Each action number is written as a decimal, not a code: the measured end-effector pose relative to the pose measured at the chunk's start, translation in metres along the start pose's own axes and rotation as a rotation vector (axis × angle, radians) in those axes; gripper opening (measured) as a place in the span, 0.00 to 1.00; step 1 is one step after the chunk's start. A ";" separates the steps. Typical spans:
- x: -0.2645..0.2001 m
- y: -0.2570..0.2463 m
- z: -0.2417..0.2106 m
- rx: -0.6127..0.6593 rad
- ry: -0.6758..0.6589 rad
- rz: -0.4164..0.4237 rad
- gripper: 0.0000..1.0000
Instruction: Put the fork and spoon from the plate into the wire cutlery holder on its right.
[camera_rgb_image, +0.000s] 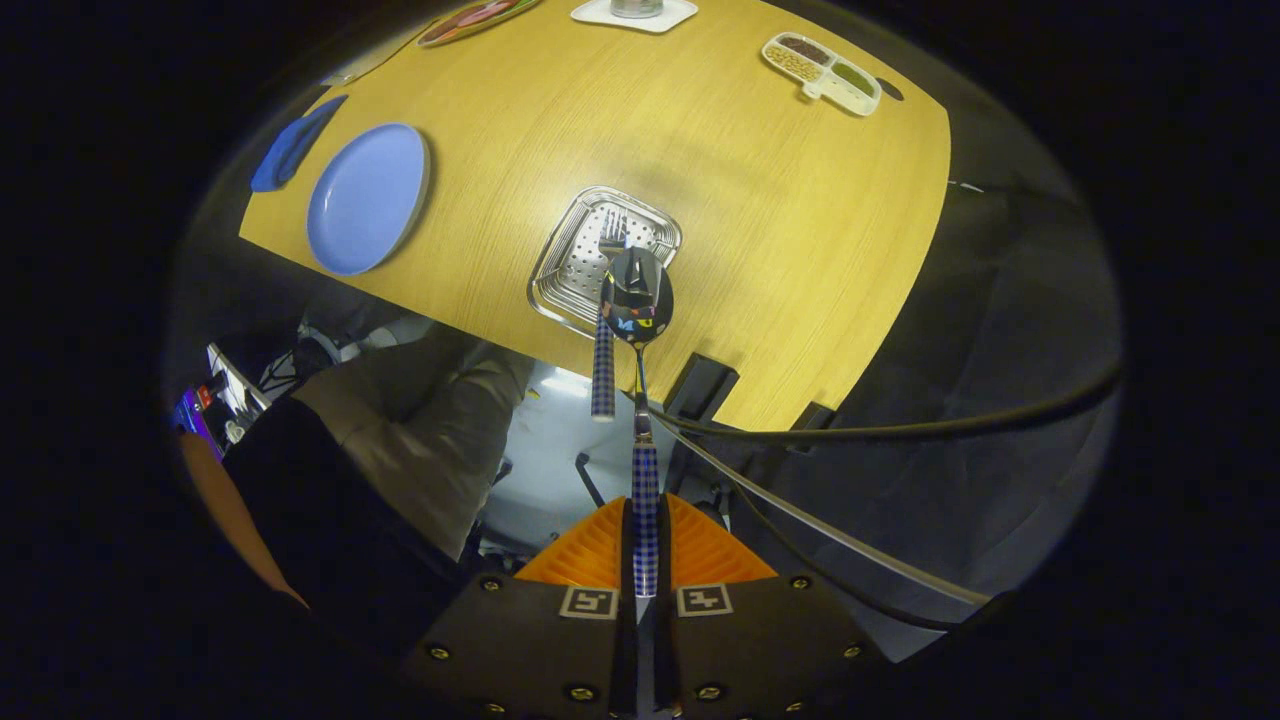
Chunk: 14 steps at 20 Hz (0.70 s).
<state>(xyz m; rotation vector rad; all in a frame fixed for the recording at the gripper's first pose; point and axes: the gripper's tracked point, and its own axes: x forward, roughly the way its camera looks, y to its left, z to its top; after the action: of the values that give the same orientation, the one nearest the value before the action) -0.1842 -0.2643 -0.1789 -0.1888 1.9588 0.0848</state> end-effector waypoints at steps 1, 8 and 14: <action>0.002 0.000 0.005 -0.012 0.021 -0.001 0.07; 0.011 -0.003 0.027 -0.089 0.137 -0.022 0.07; 0.024 -0.004 0.046 -0.092 0.209 -0.016 0.07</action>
<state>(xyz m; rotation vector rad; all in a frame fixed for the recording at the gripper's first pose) -0.1506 -0.2639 -0.2187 -0.2838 2.1625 0.1499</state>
